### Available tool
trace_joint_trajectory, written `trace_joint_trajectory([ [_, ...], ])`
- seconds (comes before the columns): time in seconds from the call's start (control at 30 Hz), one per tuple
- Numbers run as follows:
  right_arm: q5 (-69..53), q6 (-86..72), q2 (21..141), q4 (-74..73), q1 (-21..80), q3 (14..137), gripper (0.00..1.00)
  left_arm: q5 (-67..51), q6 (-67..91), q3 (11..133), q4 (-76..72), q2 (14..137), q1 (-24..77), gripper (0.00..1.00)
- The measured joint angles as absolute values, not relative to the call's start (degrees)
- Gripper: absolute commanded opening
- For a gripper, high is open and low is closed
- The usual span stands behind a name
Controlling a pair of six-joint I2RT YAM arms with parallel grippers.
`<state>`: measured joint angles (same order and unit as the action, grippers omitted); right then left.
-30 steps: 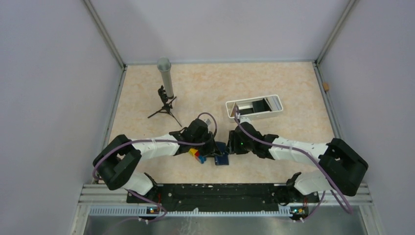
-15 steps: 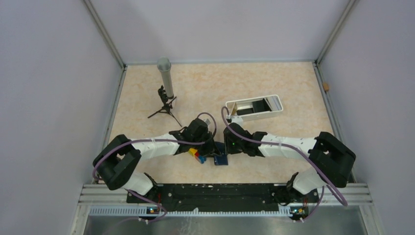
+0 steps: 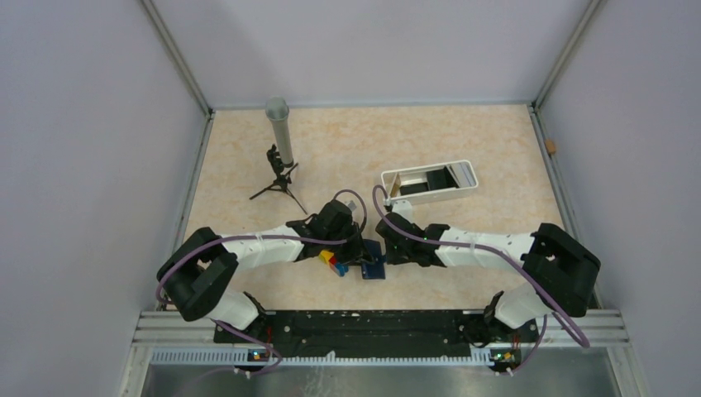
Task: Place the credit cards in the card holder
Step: Close the card holder at the center of the board.
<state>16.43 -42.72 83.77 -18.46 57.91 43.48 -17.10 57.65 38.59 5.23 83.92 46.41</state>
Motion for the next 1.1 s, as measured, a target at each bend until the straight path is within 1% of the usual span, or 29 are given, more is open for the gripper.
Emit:
trace_joint_trajectory([
  [0.13,16.5,-42.9,83.7,-18.5,58.0,43.6,0.15,-17.1,57.4,38.7,5.3,83.9,46.5,0.00],
  [0.27,16.6,-43.1,83.6,-18.3,58.0,43.6,0.12,-17.0,57.3,38.8,5.5,83.9,46.5,0.00],
  [0.5,16.6,-43.1,83.2,-17.7,58.0,43.6,0.12,-17.0,57.2,38.9,5.8,83.9,46.6,0.00],
  [0.7,16.7,-43.1,82.1,-17.2,58.0,43.6,0.07,-16.8,57.1,39.1,6.0,84.0,46.9,0.00],
  [1.1,16.7,-43.1,82.1,-17.4,58.0,43.6,0.07,-16.6,57.1,39.2,6.1,84.0,47.0,0.00],
])
